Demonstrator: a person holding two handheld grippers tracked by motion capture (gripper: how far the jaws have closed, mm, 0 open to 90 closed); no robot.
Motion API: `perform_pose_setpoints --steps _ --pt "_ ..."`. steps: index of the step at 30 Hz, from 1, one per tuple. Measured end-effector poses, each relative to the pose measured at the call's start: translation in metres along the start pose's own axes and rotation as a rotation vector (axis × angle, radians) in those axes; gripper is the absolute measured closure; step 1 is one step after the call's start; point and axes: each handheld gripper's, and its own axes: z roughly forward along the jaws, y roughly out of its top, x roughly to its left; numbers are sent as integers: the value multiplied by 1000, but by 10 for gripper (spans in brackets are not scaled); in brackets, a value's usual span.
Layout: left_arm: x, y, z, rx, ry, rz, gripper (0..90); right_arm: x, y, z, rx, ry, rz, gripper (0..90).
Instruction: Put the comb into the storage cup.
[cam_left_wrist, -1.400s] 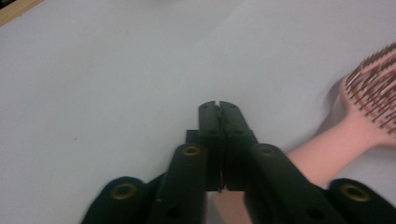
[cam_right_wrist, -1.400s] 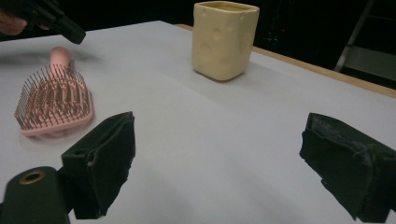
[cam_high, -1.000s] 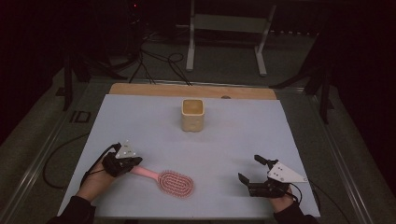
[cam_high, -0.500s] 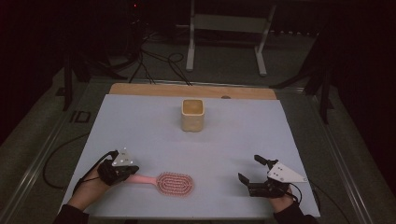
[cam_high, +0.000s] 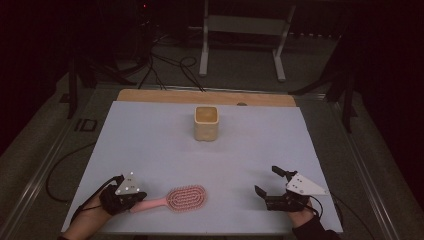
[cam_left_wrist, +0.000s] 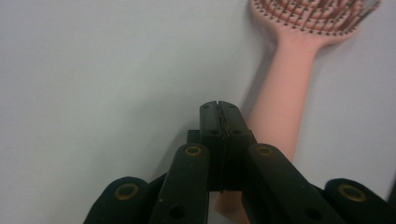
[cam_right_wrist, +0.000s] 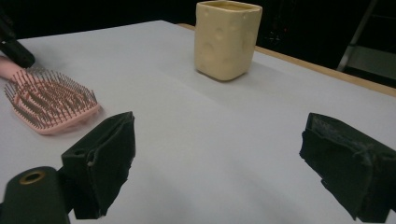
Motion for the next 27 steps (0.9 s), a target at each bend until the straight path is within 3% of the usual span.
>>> perform_pose_setpoints --steps 8,12,17,27 --pt "-9 0 -2 11 -18 15 899 1 0 0 4 -2 -1 102" --pt "-12 0 -4 23 -49 21 899 1 0 1 4 1 -1 102" --pt "-9 1 -6 26 -13 9 897 0 0 1 4 1 0 102" --pt "-6 11 -20 12 2 -15 829 0 0 1 7 -1 3 102"
